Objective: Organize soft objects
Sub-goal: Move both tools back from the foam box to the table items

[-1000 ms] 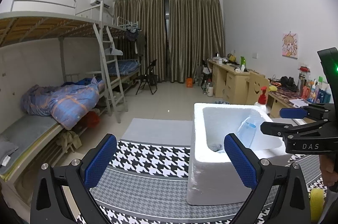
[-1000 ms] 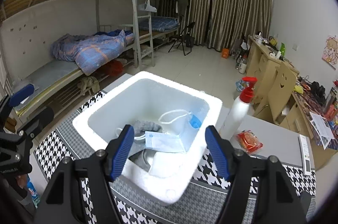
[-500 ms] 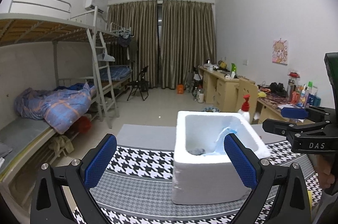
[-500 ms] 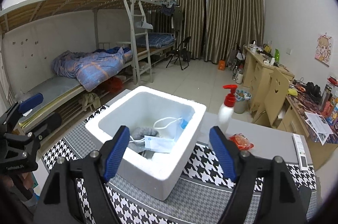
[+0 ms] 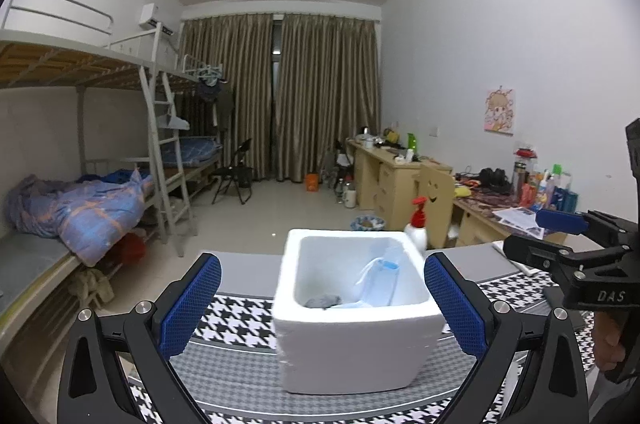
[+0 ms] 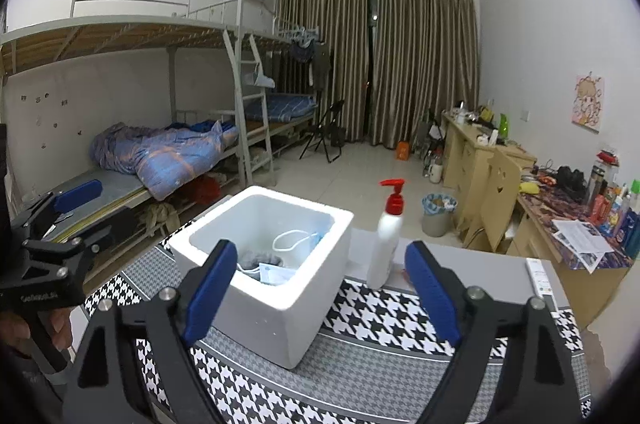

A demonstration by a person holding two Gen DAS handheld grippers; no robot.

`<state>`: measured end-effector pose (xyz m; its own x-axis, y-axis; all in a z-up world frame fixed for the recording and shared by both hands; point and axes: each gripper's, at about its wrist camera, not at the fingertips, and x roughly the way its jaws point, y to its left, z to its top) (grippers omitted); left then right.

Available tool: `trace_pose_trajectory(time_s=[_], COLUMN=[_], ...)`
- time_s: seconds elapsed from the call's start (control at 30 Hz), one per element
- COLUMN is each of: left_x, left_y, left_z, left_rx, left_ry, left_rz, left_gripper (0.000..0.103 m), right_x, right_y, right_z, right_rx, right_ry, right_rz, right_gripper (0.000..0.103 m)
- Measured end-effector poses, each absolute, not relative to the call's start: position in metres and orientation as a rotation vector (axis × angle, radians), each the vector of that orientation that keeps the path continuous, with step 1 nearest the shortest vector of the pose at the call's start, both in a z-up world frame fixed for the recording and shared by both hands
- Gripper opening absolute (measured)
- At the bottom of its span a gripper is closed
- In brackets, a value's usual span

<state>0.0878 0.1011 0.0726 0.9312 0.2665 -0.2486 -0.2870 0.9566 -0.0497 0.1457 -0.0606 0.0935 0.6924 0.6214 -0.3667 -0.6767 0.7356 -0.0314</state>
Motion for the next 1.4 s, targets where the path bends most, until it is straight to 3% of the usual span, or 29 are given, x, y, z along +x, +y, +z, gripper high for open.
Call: trace_pose_trajectory(time_s=[0.43,1.4], left_x=[0.093,0.111], left_y=[0.069,0.006], left_z=[0.075,0.048], left_rx=[-0.067,-0.036], left_ry=[0.239,0.313], left_rz=[0.179,-0.030], left_gripper=[0.102,0.102], right_x=[0.132,0.112], right_y=[-0.107,-0.184], right_z=[0.091,0.050], right_rx=[-0.097,-0.039], right_ry=[0.311,0.322], right_rz=[0.659,0.376], right_gripper=[0.096,0.097])
